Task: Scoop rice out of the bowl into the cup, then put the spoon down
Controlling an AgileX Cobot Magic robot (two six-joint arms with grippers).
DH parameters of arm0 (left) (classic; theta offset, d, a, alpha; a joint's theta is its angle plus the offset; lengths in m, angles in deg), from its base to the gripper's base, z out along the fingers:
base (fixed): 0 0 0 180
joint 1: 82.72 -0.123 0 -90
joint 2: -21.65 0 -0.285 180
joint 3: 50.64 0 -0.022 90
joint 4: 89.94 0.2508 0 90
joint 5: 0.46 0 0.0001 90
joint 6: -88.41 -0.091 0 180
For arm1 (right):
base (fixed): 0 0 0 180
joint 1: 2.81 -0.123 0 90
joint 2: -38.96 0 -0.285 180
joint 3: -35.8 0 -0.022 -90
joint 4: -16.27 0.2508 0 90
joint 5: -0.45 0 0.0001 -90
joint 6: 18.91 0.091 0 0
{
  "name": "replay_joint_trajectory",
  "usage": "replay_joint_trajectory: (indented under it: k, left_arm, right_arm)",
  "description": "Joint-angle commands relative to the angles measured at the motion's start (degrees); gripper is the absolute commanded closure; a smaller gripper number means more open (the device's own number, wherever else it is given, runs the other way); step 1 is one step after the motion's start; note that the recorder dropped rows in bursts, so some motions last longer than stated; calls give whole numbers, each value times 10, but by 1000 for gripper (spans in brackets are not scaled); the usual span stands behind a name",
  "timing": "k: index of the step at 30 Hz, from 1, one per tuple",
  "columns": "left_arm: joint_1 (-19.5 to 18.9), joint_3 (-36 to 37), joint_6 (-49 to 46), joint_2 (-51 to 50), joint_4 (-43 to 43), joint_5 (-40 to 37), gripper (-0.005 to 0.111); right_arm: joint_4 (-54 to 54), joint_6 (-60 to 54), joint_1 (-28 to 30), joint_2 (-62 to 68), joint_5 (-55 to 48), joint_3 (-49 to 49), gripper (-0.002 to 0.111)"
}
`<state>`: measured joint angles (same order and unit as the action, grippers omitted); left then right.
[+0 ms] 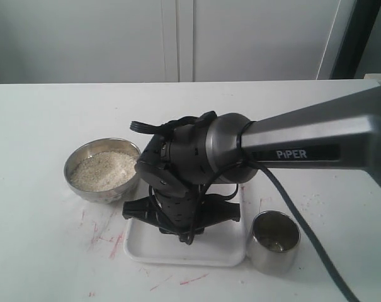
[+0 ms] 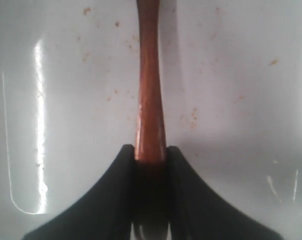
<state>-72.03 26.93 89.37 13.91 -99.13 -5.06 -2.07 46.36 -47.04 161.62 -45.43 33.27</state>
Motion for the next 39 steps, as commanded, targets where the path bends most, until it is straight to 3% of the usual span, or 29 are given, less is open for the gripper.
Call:
replay_joint_trajectory:
  k: [1,6,14,20,29,39]
  left_arm:
    - [1,-4,1,0,-6,2,92]
    - [1,-4,1,0,-6,2,92]
    - [1,-4,1,0,-6,2,92]
    - [1,-4,1,0,-6,2,92]
    - [1,-4,1,0,-6,2,92]
    - [1,-4,1,0,-6,2,92]
  right_arm:
    - [-1,-6,4,-1,2,0,89]
    - [-4,-6,4,-2,-3,0,79]
    - [-16,-17,4,-49,-7,0,79]
    - [-50,-90,4,-135,-31,0,80]
    - [-44,-281,3,-285,-155,-1,90]
    - [-14,-372,3,-490,-241,-5,108]
